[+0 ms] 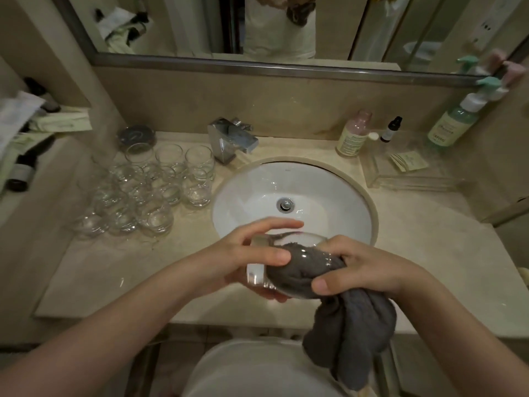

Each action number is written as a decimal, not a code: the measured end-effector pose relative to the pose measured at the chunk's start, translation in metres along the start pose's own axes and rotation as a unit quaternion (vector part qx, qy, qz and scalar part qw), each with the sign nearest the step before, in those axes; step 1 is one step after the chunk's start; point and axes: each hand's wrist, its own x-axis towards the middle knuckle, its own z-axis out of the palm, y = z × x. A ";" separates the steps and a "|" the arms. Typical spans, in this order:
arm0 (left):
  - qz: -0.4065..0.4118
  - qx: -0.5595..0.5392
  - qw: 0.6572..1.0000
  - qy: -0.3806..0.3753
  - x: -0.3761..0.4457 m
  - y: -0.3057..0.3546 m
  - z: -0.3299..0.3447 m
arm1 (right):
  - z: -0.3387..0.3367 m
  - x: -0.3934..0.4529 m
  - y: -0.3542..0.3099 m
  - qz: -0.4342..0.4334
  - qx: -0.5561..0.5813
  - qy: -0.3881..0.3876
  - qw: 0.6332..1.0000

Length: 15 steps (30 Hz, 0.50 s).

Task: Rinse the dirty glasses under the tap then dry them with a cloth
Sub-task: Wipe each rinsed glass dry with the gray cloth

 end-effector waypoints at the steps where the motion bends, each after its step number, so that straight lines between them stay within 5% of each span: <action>1: 0.045 0.073 0.996 0.014 -0.001 0.005 -0.002 | 0.000 0.004 0.003 -0.003 0.024 0.008 1.000; 4: 0.108 0.159 0.981 0.017 -0.006 0.020 -0.006 | 0.000 0.015 0.009 -0.015 0.119 -0.009 0.993; 7: 0.070 0.104 0.992 0.012 -0.005 0.025 -0.011 | -0.001 0.023 0.007 -0.010 0.155 -0.032 0.987; 12: -0.092 -0.073 0.993 -0.018 0.001 0.019 -0.016 | -0.005 0.025 -0.007 -0.004 0.037 -0.047 0.998; 15: -0.073 -0.053 0.996 -0.024 -0.002 0.017 -0.018 | -0.004 0.025 -0.006 -0.028 0.005 -0.021 0.999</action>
